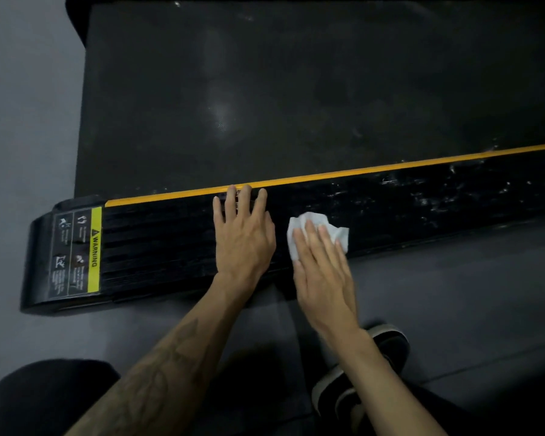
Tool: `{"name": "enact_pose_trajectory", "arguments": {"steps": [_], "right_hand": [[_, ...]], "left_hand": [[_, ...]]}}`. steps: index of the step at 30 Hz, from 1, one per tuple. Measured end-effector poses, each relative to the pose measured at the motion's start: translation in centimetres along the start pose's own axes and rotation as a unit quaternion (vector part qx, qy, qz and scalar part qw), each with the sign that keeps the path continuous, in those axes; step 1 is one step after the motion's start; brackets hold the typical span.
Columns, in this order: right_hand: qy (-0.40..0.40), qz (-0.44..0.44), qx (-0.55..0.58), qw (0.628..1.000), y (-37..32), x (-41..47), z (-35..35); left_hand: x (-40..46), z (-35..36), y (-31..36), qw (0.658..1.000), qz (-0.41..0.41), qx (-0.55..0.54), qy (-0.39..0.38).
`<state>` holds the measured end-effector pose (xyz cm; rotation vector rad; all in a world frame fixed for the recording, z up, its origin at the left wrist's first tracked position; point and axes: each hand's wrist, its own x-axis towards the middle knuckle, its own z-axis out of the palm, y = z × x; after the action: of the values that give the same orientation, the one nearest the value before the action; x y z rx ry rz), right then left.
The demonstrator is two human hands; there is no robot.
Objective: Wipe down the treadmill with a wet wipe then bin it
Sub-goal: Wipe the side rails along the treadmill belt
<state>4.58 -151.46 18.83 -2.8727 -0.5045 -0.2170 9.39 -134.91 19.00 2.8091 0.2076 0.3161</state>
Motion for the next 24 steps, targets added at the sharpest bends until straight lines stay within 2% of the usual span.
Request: {"name": "enact_pose_trajectory", "arguments": {"steps": [4, 7, 10, 14, 16, 21, 24], "right_hand": [[0.017, 0.041, 0.04, 0.998, 0.7, -1.5, -0.1], [-0.006, -0.01, 0.06, 0.998, 0.4, -0.9, -0.2], [-0.028, -0.052, 0.025, 0.998, 1.9, 0.8, -0.3], [-0.009, 0.009, 0.044, 0.999, 2.9, -0.6, -0.3], [-0.001, 0.013, 0.058, 0.998, 2.1, -1.3, 0.1], [-0.028, -0.056, 0.035, 0.997, 3.1, 0.7, -0.4], [-0.012, 0.008, 0.046, 0.999, 3.3, 0.0, -0.4]], "left_hand": [[-0.6, 0.3, 0.7, 1.0, -0.027, 0.009, 0.0], [-0.7, 0.3, 1.0, 0.999, -0.036, 0.014, 0.008], [-0.6, 0.2, 0.9, 0.999, -0.033, 0.029, 0.005], [-0.5, 0.1, 1.2, 0.998, -0.037, 0.047, 0.003], [-0.6, 0.3, 1.2, 0.998, -0.033, 0.052, 0.001], [-0.6, 0.1, 1.7, 0.998, -0.039, 0.053, -0.011], [-0.6, 0.1, 1.7, 0.998, -0.046, 0.05, -0.016]]}}
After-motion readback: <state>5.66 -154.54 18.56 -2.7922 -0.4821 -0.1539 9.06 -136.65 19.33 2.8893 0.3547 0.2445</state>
